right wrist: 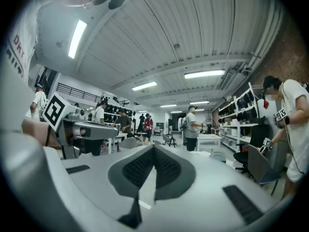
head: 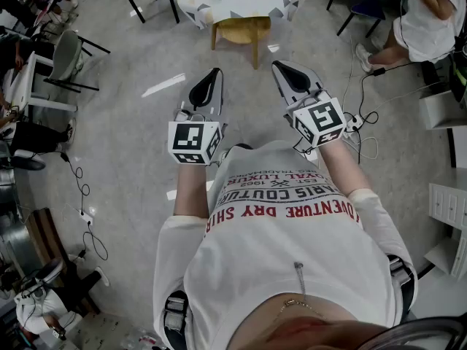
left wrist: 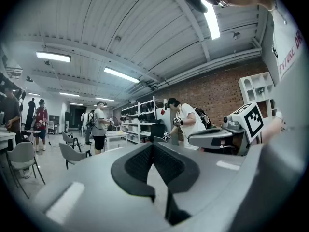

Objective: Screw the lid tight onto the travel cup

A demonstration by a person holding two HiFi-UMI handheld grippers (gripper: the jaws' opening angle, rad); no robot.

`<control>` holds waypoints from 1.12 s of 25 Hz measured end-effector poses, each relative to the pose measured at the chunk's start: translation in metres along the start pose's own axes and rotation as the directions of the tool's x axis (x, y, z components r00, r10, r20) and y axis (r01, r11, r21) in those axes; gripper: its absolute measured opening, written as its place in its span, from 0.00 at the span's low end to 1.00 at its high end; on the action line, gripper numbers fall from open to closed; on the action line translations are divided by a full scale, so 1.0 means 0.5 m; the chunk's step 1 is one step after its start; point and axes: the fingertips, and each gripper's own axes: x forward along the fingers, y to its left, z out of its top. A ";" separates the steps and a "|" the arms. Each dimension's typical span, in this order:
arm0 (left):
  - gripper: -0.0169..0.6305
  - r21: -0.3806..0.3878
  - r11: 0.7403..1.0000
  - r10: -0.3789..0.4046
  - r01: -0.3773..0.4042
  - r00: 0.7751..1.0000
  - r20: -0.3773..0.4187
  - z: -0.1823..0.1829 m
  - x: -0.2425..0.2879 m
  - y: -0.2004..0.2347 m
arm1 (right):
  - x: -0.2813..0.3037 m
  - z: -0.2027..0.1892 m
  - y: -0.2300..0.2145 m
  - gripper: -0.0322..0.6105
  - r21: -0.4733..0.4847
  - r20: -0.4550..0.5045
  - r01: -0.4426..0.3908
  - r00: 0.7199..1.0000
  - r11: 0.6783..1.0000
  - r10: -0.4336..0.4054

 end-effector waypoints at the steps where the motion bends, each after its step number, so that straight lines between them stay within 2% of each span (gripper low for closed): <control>1: 0.04 0.000 1.000 -0.003 0.003 1.000 -0.004 -0.002 -0.001 -0.002 | -0.001 -0.001 0.000 0.06 -0.001 -0.001 0.005 1.000 1.000 -0.005; 10: 0.04 -0.033 0.999 -0.001 0.000 1.000 -0.008 -0.018 -0.013 0.004 | -0.003 -0.012 0.015 0.06 -0.008 -0.013 0.001 1.000 1.000 -0.001; 14: 0.04 -0.054 0.999 -0.005 0.004 1.000 -0.006 -0.027 -0.012 0.006 | -0.008 -0.017 0.011 0.07 0.035 0.008 0.004 1.000 0.999 -0.004; 18: 0.04 -0.082 0.997 0.006 -0.009 0.999 -0.045 -0.051 -0.002 0.006 | -0.015 -0.035 -0.006 0.07 0.080 0.009 -0.001 1.000 0.997 0.000; 19: 0.04 -0.093 0.996 0.010 -0.015 0.998 -0.054 -0.060 -0.001 0.006 | -0.015 -0.044 -0.010 0.08 0.086 0.001 0.000 1.000 0.996 0.000; 20: 0.05 -0.105 0.994 0.016 -0.022 0.998 -0.063 -0.069 0.000 0.007 | -0.014 -0.055 -0.014 0.18 0.091 -0.010 -0.001 1.000 0.996 0.001; 21: 0.08 -0.119 0.993 0.020 -0.028 0.997 -0.073 -0.080 0.002 0.009 | -0.011 -0.066 -0.017 0.37 0.097 -0.022 -0.005 1.000 0.995 0.007; 22: 0.19 -0.131 0.991 0.021 -0.032 0.996 -0.084 -0.090 0.006 0.012 | -0.006 -0.077 -0.020 0.44 0.103 -0.034 -0.011 0.999 0.995 0.014; 23: 0.34 -0.141 0.989 0.021 -0.034 0.996 -0.092 -0.098 0.012 0.017 | -0.001 -0.085 -0.024 0.44 0.109 -0.045 -0.013 0.999 0.994 0.018; 24: 0.39 -0.146 0.989 0.022 -0.036 0.995 -0.096 -0.103 0.017 0.023 | 0.006 -0.091 -0.030 0.44 0.112 -0.052 -0.012 0.998 0.994 0.018; 28: 0.40 -0.165 0.985 0.040 -0.051 0.997 -0.066 -0.106 0.037 0.071 | 0.052 -0.103 -0.051 0.44 0.117 -0.078 -0.011 0.997 0.993 0.021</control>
